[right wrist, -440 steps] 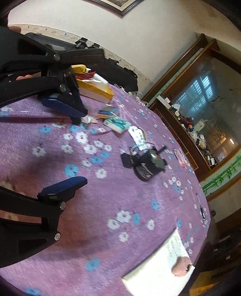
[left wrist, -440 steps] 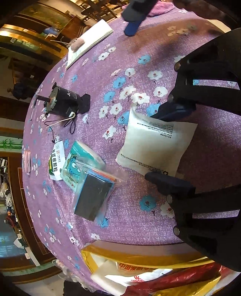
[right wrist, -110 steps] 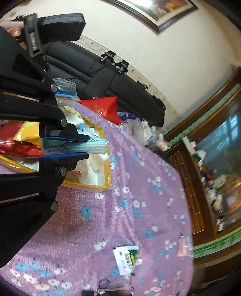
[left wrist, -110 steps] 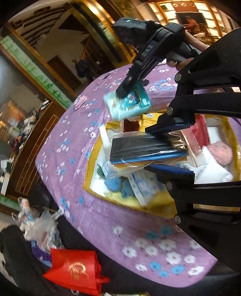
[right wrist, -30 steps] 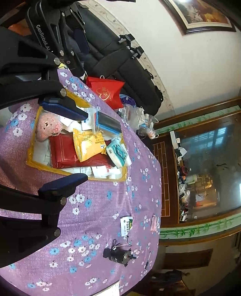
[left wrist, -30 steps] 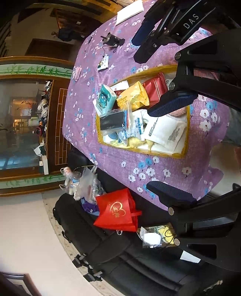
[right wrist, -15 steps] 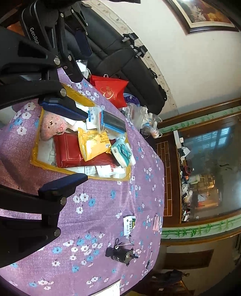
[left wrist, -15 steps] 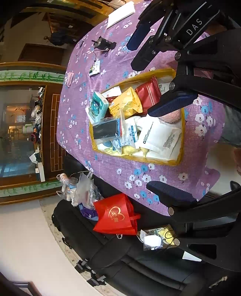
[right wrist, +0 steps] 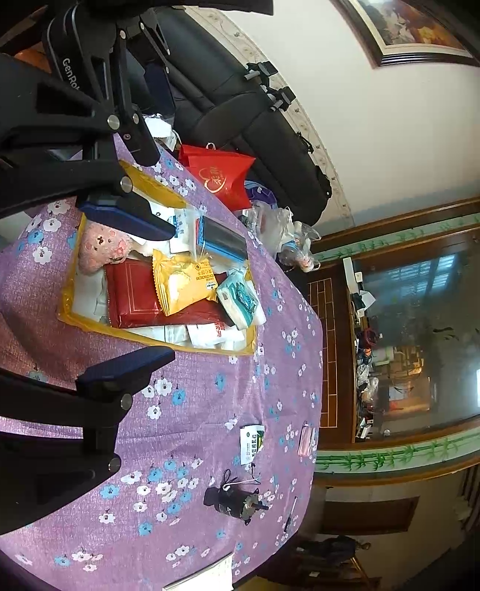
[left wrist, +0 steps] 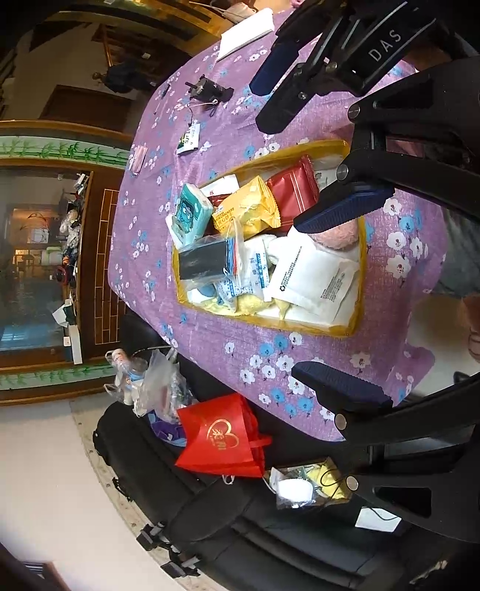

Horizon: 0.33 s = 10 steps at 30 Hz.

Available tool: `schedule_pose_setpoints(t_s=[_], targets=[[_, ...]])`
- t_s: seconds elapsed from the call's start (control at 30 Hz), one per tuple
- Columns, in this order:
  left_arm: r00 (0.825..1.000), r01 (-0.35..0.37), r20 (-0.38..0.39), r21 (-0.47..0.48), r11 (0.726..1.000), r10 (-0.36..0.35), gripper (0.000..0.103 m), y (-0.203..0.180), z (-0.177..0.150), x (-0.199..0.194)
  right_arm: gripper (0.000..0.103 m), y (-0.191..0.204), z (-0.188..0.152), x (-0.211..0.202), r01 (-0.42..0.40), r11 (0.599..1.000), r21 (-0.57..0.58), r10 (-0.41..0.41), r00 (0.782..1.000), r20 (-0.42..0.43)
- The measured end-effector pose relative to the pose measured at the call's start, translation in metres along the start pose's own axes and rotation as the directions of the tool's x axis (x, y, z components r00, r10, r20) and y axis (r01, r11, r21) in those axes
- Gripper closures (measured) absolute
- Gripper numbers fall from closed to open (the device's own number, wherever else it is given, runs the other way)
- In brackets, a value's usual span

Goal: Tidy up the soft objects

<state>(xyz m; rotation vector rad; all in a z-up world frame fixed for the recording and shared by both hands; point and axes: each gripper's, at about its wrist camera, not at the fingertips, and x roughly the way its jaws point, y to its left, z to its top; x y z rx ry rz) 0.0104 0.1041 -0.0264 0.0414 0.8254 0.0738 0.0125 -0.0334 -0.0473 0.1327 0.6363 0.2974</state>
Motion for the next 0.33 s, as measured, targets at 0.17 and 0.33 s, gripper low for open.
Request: schedule_pose_setpoints(t_s=[0.17, 0.33], targets=[[1.000, 0.001, -0.013, 0.008, 1.000, -0.001, 0.030, -0.0041, -0.0030, 0.0037, 0.044, -0.0018, -0.0014, 0.0004, 0.008, 1.000, 0.007, -0.008, 1.000, 0.002], [1.000, 0.003, 0.022, 0.028, 1.000, -0.004, 0.030, -0.0092, -0.0051, -0.0001, 0.044, -0.0043, -0.0035, -0.0005, 0.010, 1.000, 0.013, -0.010, 1.000, 0.000]])
